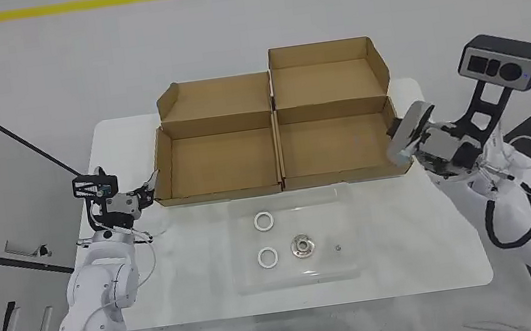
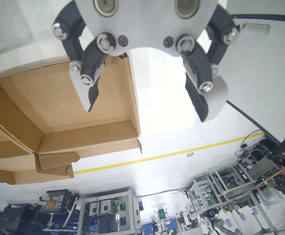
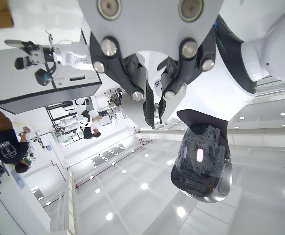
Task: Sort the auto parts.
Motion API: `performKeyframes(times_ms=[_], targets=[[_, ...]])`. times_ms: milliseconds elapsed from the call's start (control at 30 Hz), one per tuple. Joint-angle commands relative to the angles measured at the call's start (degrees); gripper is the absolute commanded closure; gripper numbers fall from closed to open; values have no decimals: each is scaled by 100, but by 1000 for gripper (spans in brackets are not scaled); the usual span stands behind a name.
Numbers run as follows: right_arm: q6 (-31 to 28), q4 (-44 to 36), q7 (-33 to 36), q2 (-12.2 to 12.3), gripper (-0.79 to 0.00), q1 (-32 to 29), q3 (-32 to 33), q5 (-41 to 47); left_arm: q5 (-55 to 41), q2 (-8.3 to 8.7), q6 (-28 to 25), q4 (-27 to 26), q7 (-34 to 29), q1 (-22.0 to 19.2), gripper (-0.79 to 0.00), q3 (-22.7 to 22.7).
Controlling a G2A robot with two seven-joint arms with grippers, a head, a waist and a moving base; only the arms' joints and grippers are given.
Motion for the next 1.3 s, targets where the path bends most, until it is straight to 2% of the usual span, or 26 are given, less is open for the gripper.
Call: performKeyframes(times_ms=[0, 367, 600, 1000, 1267], targets=[[-67, -104, -57, -54, 0, 19, -107, 179, 0, 0, 0, 0, 0, 0, -785, 0], [-67, -421, 329, -497, 0, 121, -502, 1490, 0, 0, 0, 0, 0, 0, -785, 0], [-62, -67, 331, -715, 0, 137, -580, 1031, 0, 0, 0, 0, 0, 0, -785, 0], [600, 88, 57, -844, 0, 115, -392, -168, 0, 0, 0, 0, 0, 0, -785, 0], [438, -41, -280, -1026, 0, 95, -675, 239, 0, 0, 0, 0, 0, 0, -785, 0]])
